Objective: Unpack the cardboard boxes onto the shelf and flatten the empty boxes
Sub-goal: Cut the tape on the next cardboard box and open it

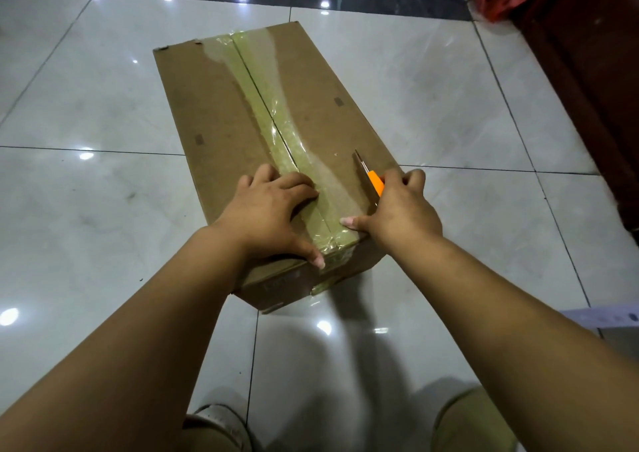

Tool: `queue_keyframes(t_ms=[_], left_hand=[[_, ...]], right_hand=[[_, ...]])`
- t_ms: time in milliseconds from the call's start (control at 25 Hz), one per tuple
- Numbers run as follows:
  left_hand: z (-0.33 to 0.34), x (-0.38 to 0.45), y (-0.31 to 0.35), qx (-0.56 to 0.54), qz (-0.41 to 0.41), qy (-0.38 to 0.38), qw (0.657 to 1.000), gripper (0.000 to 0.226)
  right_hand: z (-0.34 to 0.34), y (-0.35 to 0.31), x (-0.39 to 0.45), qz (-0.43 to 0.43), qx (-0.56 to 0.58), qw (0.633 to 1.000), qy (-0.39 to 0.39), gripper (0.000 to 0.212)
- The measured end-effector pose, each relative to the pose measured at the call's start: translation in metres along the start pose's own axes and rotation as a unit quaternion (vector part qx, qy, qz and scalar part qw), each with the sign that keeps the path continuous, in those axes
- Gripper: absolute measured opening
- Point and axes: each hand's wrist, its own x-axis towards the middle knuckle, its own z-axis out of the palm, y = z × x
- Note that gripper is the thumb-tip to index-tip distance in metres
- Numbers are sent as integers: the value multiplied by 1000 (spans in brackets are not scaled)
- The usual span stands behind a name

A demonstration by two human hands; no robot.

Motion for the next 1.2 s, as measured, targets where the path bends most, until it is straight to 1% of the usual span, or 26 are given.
queue_keyframes(t_ms=[200,400,560,720,960,1080,1200], left_hand=[[-4,2,0,12,23,-1,1000,101],[-1,9,3,44,29,-33,998,97],[-1,16,3,33,33,-36,998,92],[0,19,5,16,42,-23,999,70],[4,14,8,0,54,8,998,56],[10,10,9,-21,65,21,997,55],[12,8,9,-44,71,15,996,54]], right_hand=[[5,-3,1,-1,-11,1000,7,79],[8,-1,1,6,1,1000,11,79],[9,2,3,2,4,1000,13,79],[11,5,3,-6,12,1000,23,79],[14,9,2,-16,36,998,42,80],[16,11,0,-18,52,997,48,80],[17,11,-3,-24,66,996,58,78]])
